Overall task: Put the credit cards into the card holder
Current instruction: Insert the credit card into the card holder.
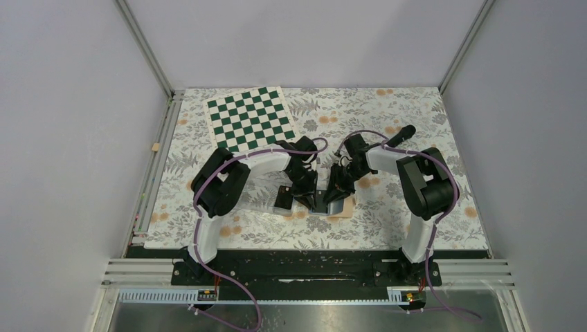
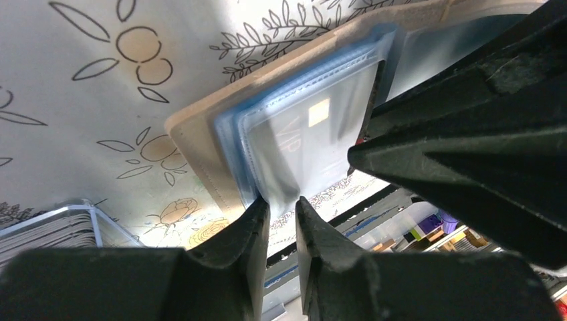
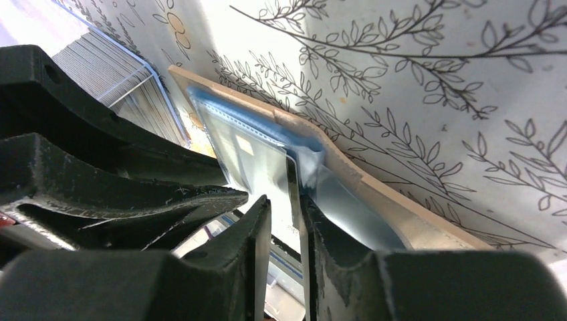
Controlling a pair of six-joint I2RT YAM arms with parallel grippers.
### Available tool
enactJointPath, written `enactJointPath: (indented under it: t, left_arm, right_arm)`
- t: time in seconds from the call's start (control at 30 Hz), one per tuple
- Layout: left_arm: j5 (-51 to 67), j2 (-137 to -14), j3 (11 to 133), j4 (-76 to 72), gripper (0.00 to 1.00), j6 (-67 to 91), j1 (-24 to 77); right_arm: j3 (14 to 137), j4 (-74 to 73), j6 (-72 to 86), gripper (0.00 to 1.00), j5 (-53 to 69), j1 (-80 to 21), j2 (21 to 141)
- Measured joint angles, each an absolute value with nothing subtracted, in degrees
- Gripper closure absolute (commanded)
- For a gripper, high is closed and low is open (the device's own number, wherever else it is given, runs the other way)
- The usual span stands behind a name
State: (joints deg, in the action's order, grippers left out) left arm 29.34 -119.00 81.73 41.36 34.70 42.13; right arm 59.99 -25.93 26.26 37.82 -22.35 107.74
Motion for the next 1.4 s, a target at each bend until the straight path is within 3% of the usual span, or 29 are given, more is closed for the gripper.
enactJointPath:
  t: [0.17,0.3,0.47,0.67,0.9,1.2,1.4]
  left_arm:
    - [29.39,-119.00,81.93,42.15,0.70,34.74,42.04]
    - [29.30,-118.52,81.91,41.80,0.62,34.94,42.09]
    - [28.16,-117.19,81.17,40.01,0.61,35.86,41.25]
    - [27.38,-116.38,80.29,38.65,0.61,36.10,39.64]
    - [27.46,-116.38,80.09,37.63,0.75,36.23,39.42]
    - [27.83,-116.38,80.09,36.93,0.98,35.83,40.32]
    - [27.79,-116.36,80.09,36.97,1.00,35.77,40.51]
  right_arm:
    - [59.99,-25.85,26.55,0.83,37.71,-22.35,107.98]
    - [60.29,-26.72,26.33,0.78,37.21,-22.41,107.96]
    - [60.71,-27.81,25.96,0.77,37.08,-22.87,107.96]
    - [60.71,-28.03,25.76,0.84,37.12,-23.16,107.96]
    - [60.71,-28.01,25.63,1.00,37.06,-23.16,108.38]
    - [60.71,-28.40,25.54,1.00,37.10,-23.16,108.97]
    - [60.71,-28.49,25.54,1.00,37.17,-23.16,108.97]
